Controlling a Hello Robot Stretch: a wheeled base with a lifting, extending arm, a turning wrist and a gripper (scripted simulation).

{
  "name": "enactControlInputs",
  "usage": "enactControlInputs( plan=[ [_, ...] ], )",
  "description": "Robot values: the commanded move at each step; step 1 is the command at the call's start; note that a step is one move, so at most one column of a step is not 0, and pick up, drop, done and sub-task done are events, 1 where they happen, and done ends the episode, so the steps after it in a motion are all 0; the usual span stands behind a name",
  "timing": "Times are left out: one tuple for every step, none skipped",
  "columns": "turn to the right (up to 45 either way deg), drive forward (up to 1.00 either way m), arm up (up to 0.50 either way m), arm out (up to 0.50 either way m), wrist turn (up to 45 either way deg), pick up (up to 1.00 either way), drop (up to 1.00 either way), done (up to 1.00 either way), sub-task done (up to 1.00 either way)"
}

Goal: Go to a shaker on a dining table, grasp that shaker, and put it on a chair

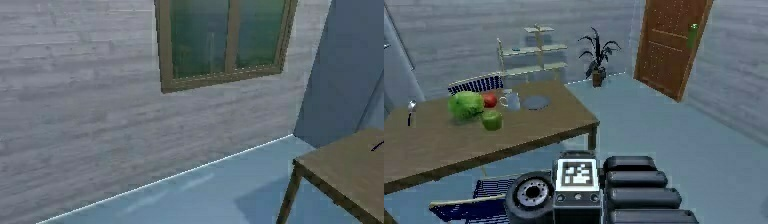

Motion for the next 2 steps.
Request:
enactControlInputs(
  plan=[
    [45.0,0.0,0.0,0.0,0.0,0.0,0.0,0.0,0.0],
    [45.0,0.0,0.0,0.0,0.0,0.0,0.0,0.0,0.0]
  ],
)
